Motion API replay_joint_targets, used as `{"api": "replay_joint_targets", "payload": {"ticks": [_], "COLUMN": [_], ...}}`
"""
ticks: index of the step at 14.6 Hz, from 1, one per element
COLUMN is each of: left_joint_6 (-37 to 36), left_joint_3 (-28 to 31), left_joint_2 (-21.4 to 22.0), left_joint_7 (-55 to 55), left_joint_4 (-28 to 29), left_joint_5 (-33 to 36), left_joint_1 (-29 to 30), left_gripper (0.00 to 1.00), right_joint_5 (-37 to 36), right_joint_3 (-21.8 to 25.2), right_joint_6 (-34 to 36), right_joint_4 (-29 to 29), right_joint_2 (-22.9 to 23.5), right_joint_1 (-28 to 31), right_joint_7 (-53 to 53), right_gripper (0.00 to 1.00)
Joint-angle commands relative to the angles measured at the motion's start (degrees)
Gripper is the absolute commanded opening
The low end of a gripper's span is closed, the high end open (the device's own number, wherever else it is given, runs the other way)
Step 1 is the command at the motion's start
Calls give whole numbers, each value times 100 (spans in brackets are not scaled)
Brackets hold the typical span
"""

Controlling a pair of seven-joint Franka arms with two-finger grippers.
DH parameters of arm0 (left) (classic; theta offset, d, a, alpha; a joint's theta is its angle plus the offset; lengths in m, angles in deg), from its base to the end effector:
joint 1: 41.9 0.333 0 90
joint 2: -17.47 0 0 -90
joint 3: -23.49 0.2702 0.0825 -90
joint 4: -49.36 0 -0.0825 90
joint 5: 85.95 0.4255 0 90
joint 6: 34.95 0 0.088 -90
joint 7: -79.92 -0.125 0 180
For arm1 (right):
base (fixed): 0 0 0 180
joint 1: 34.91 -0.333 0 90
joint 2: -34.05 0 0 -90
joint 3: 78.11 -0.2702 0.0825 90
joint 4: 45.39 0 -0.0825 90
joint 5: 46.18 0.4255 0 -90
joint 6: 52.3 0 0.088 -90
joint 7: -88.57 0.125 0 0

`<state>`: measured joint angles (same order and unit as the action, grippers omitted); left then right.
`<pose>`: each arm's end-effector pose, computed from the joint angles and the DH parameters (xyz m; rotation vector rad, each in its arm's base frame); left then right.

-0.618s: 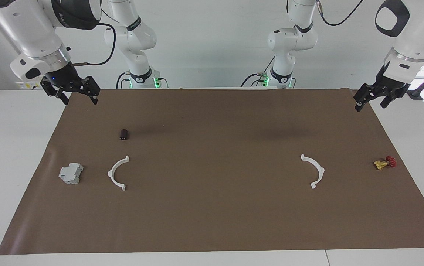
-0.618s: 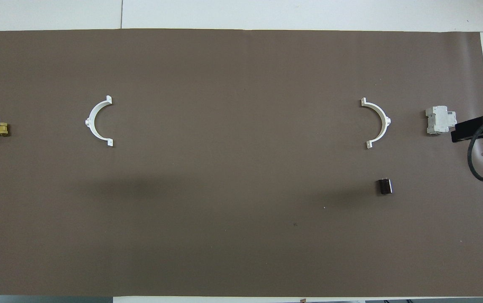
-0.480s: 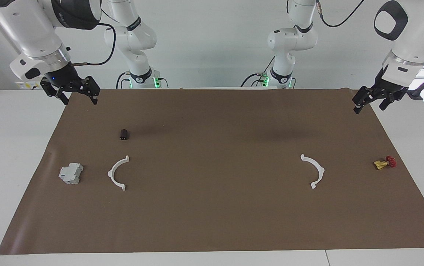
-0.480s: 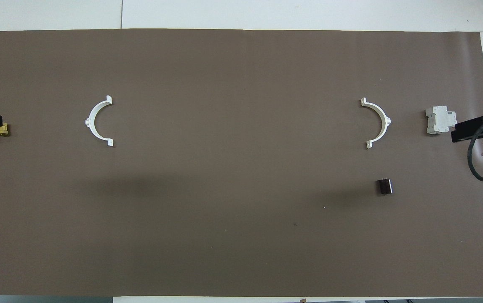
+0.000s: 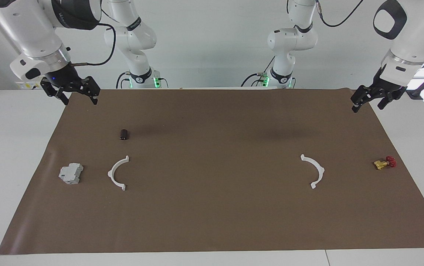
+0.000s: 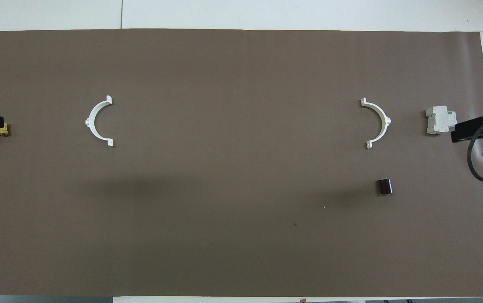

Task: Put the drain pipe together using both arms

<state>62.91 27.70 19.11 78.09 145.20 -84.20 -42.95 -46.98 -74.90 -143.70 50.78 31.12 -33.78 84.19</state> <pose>0.5998 0.0369 0.5374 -3.1089 -0.0311 -0.0972 0.5802 -0.0463 0.5376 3.1326 0.0022 -0.0516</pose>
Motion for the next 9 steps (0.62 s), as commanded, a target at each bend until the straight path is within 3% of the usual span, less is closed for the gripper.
{"api": "replay_joint_targets", "payload": {"ticks": [1,2,5,9], "left_joint_6": [-153,-162,-188,-190], "left_joint_3": [10,10,10,10], "left_joint_2": [90,117,170,179], "left_joint_7": [-89,-80,-45,-80], "left_joint_4": [5,40,58,84], "left_joint_5": [-34,-43,-34,-34], "left_joint_1": [-9,-9,0,9], "left_gripper": [100,100,100,100], "right_joint_5": [54,54,71,431], "right_joint_3": [-22,-22,-22,-31], "right_joint_6": [-516,-772,-1185,-2476], "right_joint_4": [129,226,104,322], "right_joint_2": [-15,3,695,1531], "right_joint_1": [97,106,141,124], "right_joint_7": [-413,-528,-686,-819], "right_gripper": [100,100,100,100]}}
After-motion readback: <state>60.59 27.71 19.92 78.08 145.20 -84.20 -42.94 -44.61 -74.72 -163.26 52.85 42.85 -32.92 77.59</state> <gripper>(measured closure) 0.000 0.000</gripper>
